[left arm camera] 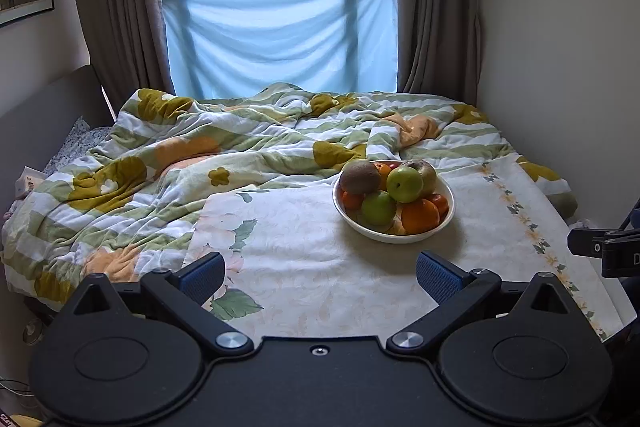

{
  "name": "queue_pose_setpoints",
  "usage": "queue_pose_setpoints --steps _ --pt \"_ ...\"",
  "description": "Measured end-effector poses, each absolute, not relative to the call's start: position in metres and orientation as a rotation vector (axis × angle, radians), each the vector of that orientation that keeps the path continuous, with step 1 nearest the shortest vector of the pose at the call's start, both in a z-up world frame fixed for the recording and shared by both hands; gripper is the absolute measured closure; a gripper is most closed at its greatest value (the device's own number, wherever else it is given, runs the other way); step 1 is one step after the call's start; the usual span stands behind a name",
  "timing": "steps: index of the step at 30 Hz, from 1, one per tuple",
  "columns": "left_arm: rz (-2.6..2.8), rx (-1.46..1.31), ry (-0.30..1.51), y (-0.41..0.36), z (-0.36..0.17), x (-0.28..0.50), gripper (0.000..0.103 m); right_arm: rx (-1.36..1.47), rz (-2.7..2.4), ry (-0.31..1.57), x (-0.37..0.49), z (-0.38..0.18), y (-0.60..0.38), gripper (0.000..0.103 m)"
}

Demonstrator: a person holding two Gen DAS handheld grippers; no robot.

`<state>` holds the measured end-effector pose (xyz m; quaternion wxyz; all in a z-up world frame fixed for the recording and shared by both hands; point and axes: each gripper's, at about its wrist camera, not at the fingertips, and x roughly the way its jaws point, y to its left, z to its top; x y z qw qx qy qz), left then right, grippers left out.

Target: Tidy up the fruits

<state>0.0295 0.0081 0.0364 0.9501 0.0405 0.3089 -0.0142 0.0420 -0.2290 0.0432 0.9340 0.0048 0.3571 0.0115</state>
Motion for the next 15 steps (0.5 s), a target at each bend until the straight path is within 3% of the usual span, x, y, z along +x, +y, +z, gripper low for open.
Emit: queue_pose_setpoints --steps 15 --pt "-0.034 0.083 0.623 0.011 0.0355 0.0325 0.0 0.012 0.024 0.732 0.0435 0.0423 -0.2287 0.0"
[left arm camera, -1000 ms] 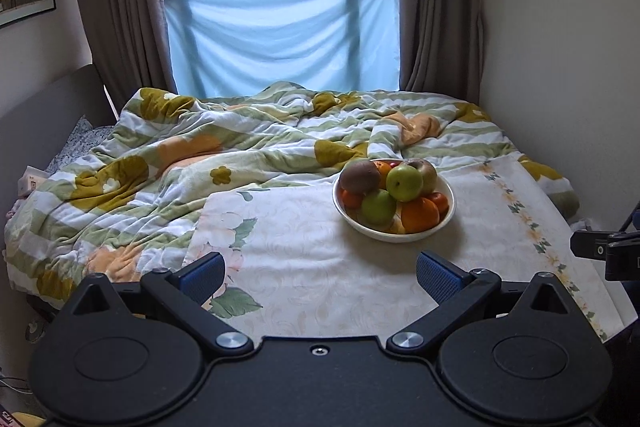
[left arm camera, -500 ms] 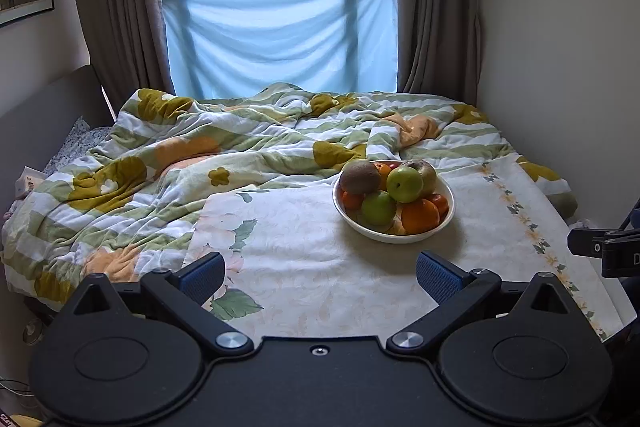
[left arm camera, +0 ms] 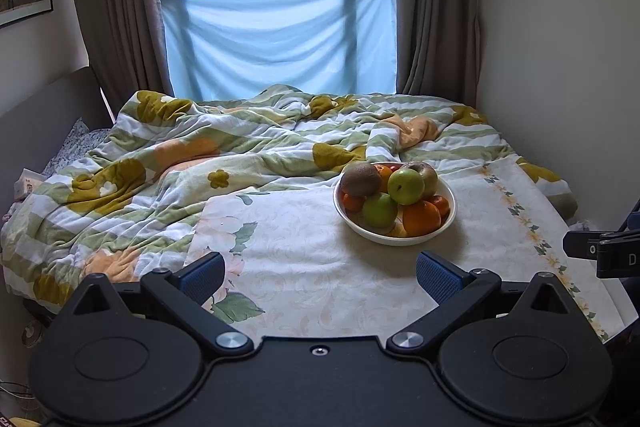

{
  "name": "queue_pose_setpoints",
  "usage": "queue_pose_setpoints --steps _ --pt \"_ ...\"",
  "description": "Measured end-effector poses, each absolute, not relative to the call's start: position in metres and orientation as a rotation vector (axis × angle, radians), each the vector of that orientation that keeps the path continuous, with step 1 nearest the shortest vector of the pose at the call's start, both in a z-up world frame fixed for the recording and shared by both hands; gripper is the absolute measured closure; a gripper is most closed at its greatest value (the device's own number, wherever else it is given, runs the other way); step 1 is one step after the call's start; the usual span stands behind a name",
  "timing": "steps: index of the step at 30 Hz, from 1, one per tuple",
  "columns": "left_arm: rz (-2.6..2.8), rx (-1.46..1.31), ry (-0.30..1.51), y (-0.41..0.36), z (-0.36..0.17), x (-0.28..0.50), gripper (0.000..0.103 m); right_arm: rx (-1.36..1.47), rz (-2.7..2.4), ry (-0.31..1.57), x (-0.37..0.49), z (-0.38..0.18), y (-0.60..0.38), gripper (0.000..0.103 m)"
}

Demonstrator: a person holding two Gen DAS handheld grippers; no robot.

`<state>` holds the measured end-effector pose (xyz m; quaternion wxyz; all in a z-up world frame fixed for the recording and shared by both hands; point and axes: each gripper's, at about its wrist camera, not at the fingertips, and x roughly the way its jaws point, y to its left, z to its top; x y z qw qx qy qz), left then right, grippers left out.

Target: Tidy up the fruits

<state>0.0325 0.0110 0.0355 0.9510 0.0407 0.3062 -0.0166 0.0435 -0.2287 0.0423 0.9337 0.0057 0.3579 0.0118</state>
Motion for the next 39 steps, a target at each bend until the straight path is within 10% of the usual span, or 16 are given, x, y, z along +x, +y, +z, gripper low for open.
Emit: queue_pose_setpoints --steps 39 --pt "-0.045 0.053 0.622 0.0113 0.0302 0.0376 0.0 0.01 0.026 0.746 0.0483 0.0391 -0.2253 0.0"
